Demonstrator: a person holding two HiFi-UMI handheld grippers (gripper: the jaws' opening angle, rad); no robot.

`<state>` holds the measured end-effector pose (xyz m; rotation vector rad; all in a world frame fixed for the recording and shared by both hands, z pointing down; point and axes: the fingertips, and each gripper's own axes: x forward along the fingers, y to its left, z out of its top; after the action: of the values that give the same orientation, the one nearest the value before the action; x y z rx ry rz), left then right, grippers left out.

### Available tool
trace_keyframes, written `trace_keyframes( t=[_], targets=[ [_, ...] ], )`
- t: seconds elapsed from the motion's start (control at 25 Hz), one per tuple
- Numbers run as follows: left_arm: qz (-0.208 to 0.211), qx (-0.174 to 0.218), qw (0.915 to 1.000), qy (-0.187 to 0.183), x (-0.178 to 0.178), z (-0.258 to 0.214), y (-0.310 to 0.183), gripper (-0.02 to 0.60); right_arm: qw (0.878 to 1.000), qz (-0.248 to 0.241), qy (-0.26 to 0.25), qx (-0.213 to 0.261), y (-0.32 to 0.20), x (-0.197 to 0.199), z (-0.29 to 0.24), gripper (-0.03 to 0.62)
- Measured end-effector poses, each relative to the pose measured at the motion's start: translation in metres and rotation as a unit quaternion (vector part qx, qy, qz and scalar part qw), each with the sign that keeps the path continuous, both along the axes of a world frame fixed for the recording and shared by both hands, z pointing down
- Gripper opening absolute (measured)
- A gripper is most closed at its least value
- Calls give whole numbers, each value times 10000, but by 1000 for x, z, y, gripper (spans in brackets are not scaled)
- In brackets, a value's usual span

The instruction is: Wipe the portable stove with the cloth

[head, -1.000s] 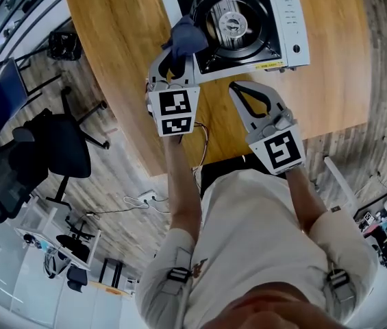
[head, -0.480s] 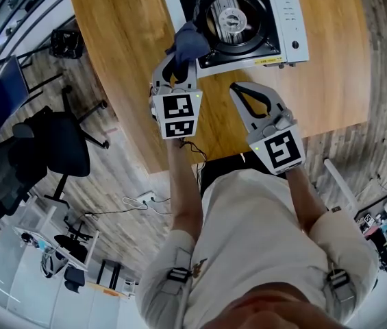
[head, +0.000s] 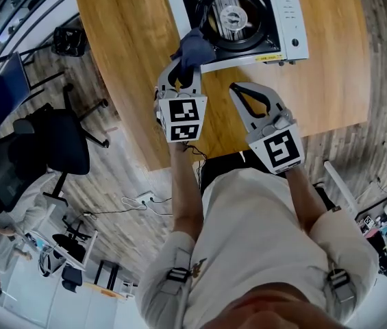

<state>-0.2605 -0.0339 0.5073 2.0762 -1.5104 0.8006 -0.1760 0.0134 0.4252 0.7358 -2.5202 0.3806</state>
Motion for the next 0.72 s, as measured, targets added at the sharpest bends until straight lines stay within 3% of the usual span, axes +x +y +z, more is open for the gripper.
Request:
trace_keyframes(
  t=[0.72],
  targets=[
    [-38,-133,9996,258,7,-3,42,95,9999,-18,37,163,10,6,-12,20]
  ],
)
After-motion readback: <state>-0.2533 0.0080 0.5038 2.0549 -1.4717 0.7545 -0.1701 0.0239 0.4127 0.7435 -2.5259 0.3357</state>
